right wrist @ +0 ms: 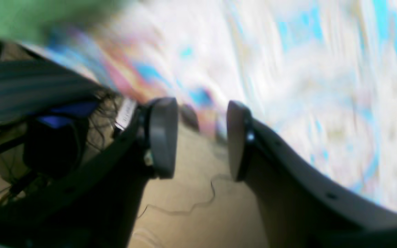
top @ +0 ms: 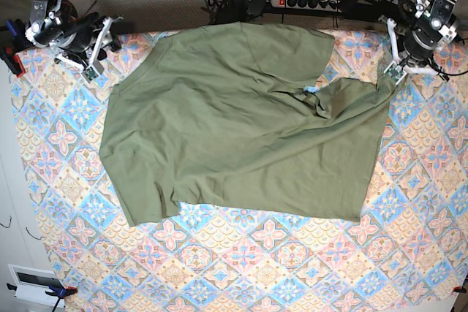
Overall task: Layout the t-shirt on the table in an organized manner, then fold the t-shirt properly
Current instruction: 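Release the shirt with the right gripper and lift it, then grasp the shirt shoulder corner with the right gripper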
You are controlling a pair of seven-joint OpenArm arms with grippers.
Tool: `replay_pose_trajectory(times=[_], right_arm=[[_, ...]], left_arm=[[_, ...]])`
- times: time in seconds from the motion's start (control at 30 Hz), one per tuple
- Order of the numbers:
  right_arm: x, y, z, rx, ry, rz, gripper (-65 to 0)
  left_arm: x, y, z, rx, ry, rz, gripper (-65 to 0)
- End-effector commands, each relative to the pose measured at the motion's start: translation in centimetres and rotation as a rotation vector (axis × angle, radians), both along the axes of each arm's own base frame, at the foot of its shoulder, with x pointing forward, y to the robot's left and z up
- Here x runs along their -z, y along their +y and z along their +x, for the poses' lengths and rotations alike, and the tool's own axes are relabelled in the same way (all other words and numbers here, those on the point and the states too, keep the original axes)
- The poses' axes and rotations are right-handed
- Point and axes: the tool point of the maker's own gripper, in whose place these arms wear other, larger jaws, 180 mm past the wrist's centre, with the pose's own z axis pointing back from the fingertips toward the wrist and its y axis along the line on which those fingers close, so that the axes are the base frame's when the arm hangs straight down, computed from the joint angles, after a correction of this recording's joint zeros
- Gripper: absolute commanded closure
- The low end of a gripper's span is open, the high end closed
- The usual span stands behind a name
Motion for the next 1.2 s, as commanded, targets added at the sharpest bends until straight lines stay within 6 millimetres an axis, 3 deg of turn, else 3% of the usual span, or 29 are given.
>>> replay_pose_trajectory(times=[0.0, 0.27, 0.4, 0.5, 0.67, 0.9, 1.17], right_arm=[[-0.3, -0.4, 0.0, -0.014, -0.001, -0.02, -22.8], [-0.1, 2.5, 0.8, -0.081, -0.009, 0.037, -22.9], [-0.7, 5.2, 1.3, -0.101, -0.027, 0.157, -23.0], [-1.9, 6.2, 2.9, -0.099, -0.075, 0.226, -25.9], [-2.4, 6.4, 4.1, -0.101, -0.092, 0.234, -34.7], [-2.0, 7.4, 4.0, -0.075, -0.084, 0.27, -35.0], [0.2, 6.6, 2.8, -0.027, -0.004, 0.285, -35.0]], left_arm=[[-0.7, 0.0, 0.7, 0.016, -0.026, 0.008, 0.0], [-0.8, 0.0, 0.8, 0.015, -0.03, 0.009, 0.0], [-0.8, 0.0, 0.8, 0.015, -0.03, 0.009, 0.0], [-0.8, 0.0, 0.8, 0.015, -0.03, 0.009, 0.0], [-0.8, 0.0, 0.8, 0.014, -0.03, 0.006, 0.0], [-0.8, -0.1, 0.8, 0.014, -0.029, 0.005, 0.0], [-0.8, -0.1, 0.8, 0.014, -0.03, 0.002, 0.0]])
